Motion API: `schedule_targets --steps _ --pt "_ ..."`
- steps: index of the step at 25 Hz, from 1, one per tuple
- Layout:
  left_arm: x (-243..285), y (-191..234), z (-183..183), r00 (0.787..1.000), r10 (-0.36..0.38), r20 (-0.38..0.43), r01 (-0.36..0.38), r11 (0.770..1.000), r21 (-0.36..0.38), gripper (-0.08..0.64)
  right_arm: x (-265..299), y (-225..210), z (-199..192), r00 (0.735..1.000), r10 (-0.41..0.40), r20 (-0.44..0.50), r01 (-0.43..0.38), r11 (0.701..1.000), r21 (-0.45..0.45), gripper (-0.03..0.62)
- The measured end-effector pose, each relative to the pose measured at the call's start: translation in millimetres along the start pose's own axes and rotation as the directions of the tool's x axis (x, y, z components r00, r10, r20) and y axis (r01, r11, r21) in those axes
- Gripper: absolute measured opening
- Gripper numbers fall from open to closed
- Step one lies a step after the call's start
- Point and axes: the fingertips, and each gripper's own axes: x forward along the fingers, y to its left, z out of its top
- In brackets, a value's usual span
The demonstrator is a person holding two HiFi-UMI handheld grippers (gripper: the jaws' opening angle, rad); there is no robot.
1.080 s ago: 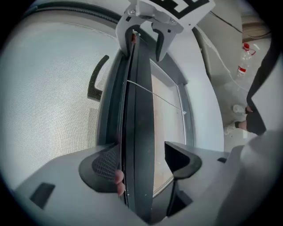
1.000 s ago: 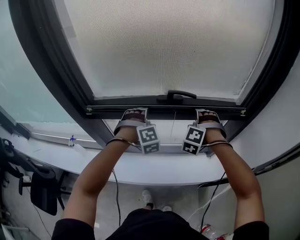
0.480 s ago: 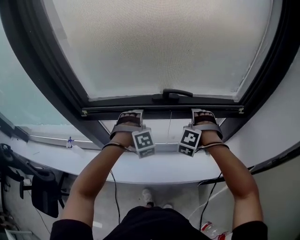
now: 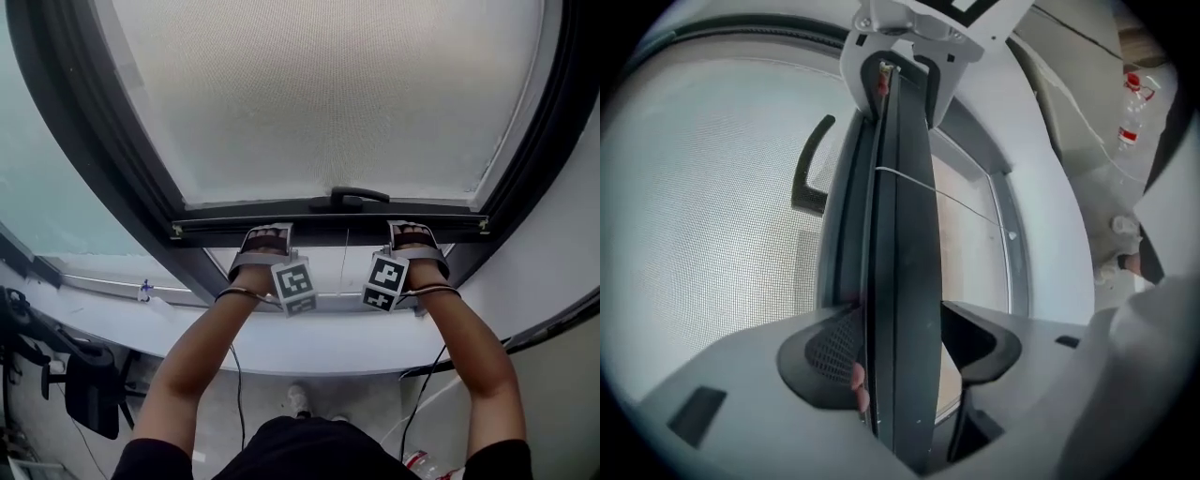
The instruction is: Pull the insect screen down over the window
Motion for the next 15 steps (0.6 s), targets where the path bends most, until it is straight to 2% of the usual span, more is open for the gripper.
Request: schedule_targets --steps 3,8,13,15 --pt "1.2 5.2 3.3 0.999 0.008 0.044 -0.007 0.999 -0.033 0.25 -3.1 -4.8 1.2 1.0 0.023 0.017 -0.023 1.0 0.009 0.263" --pt "0.2 5.7 4.0 0.999 -0.018 0.045 0.02 0.998 -0.053 0.236 -4.2 -5.6 0.5 1.0 0.03 0.007 -0.03 0.999 -0.018 0.244" --pt "-8.0 11.9 1.5 0.997 0.05 0.053 -0.046 0.996 -0.074 0.236 -14.5 -8.7 1.2 0.998 -0.013 0.065 0.01 0.999 0.046 0.244" --pt "-17.1 15.6 1.3 0.995 0.065 0.075 -0.056 0.992 -0.116 0.238 -27.2 -9.0 3.6 0.994 -0.03 0.102 0.023 0.997 0.069 0.244"
